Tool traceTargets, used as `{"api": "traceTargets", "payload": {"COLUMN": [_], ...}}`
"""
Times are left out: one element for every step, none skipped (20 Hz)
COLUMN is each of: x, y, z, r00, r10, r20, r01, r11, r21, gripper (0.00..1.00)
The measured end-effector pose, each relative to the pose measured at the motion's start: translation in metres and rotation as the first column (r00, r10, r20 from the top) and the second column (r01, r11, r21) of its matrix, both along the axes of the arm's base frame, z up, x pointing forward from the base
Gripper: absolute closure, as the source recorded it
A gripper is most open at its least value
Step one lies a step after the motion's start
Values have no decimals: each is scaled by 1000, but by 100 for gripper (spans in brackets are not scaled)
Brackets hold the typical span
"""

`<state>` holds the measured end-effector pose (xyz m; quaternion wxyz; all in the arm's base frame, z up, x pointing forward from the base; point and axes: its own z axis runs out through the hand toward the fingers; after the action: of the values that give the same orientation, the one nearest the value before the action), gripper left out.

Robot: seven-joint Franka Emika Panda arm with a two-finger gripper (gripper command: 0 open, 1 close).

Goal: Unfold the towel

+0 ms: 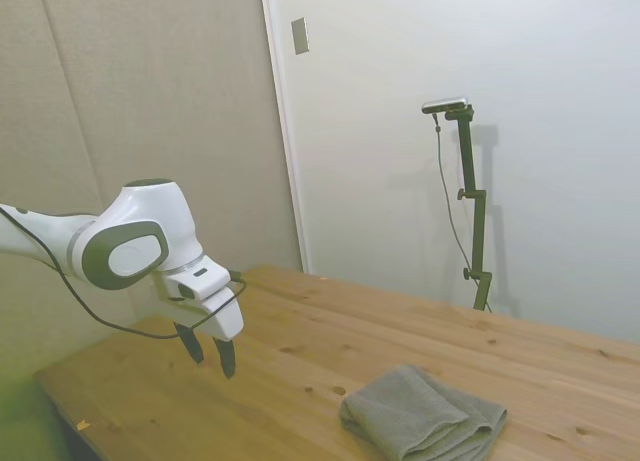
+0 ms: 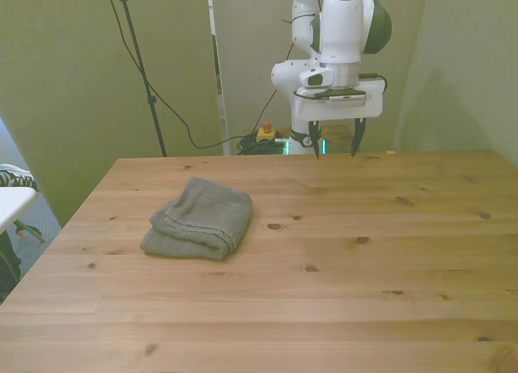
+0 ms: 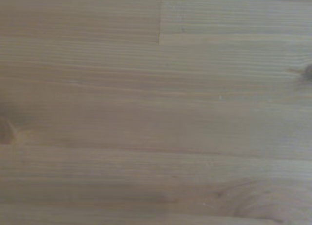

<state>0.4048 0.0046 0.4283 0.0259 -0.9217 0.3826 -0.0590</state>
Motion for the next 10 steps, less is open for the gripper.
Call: {"api": "traceTargets", "payload": {"x": [0,1,3,6,12,18,24,30,35,38], "y": [0,-2,-5,-11,-20,-34,-53,-73,-93,-113], "z": [0,1,1,4,6,8,10,11,12,13], "r00": [1000,1000,1000,999,998,996,993,988,982,975], "r10": [-2,-10,-19,-37,-58,-86,-118,-150,-186,-219], "r20": [1,1,6,15,22,24,25,25,25,25], "r01": [2,10,19,37,58,86,117,150,186,219], "r11": [1000,1000,1000,999,998,996,993,989,983,976], "r21": [3,13,14,14,13,10,6,4,5,10], "gripper": [0,0,0,0,0,0,0,0,0,0]}}
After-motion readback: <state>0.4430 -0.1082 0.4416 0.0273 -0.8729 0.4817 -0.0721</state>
